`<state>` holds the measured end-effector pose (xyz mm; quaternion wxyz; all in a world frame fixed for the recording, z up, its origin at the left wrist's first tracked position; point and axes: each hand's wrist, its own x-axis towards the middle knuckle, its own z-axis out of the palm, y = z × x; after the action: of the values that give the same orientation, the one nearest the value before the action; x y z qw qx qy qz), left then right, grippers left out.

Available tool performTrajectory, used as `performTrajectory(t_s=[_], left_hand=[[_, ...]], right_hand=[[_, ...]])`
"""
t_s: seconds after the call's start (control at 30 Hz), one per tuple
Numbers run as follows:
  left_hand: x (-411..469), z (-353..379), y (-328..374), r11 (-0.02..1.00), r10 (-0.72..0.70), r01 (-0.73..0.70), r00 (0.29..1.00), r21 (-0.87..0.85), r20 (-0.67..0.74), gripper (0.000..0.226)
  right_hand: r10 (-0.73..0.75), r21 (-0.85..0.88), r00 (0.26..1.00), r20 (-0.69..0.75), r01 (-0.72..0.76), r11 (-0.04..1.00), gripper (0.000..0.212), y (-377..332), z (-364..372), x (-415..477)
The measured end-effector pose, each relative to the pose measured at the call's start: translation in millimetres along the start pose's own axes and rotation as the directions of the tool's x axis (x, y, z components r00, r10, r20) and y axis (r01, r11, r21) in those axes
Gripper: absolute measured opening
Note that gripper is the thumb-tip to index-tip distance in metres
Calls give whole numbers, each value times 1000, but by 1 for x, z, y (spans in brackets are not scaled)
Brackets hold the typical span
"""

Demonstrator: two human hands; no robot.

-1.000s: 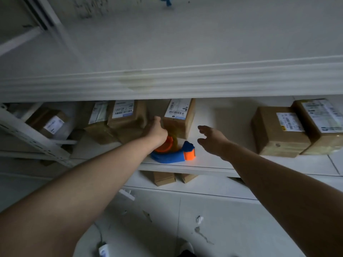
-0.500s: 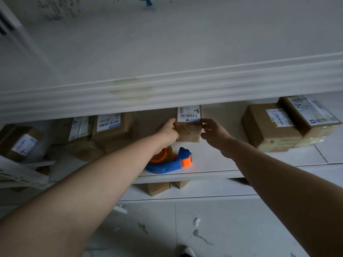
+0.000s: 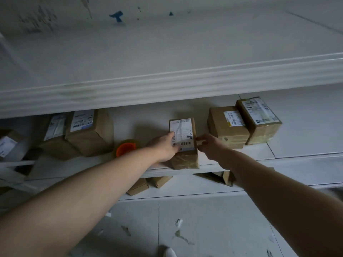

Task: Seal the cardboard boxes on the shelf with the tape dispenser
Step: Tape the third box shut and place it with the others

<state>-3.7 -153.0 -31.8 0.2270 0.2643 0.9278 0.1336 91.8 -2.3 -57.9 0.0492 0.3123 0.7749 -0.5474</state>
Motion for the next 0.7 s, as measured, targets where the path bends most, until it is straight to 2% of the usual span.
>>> performTrajectory(t_s=[0.13, 0.23, 0.27, 0.3, 0.33, 0.4, 0.47, 0.6, 0.7], left_hand=[[-20, 8, 1, 970, -58, 66, 997, -235, 42, 63], [-30, 12, -2, 918, -108, 134, 990, -372, 90, 62], [-34, 12, -2, 894, -134, 169, 985, -414, 112, 64], [-36, 14, -3, 871, -161, 206, 977, -445, 137, 67], [-39, 15, -4, 854, -181, 231, 972, -466, 150, 72], [-43, 19, -5, 842, -208, 266, 963, -469, 173, 77], [-44, 23, -8, 833, -219, 285, 957, -473, 191, 75], [-42, 29, -13, 803, -248, 322, 946, -502, 210, 66], [-39, 40, -12, 800, -285, 336, 942, -498, 178, 52]], right_hand=[[14, 84, 998, 53, -18, 996, 26, 5, -2, -11], [63, 57, 984, 169, -74, 996, 61, 3, 6, -14], [102, 76, 984, 143, -114, 991, 70, 2, 11, -18], [80, 40, 988, 129, -86, 995, 75, 3, 15, -22], [113, 88, 980, 161, -128, 988, 77, 6, 19, -20], [140, 177, 968, 209, -178, 968, 66, 11, 21, -19], [99, 190, 975, 200, -138, 972, 54, 20, 20, -16], [93, 264, 986, 141, -128, 956, 67, 30, 10, -8], [87, 217, 989, 120, -112, 970, 69, 32, 3, -9]])
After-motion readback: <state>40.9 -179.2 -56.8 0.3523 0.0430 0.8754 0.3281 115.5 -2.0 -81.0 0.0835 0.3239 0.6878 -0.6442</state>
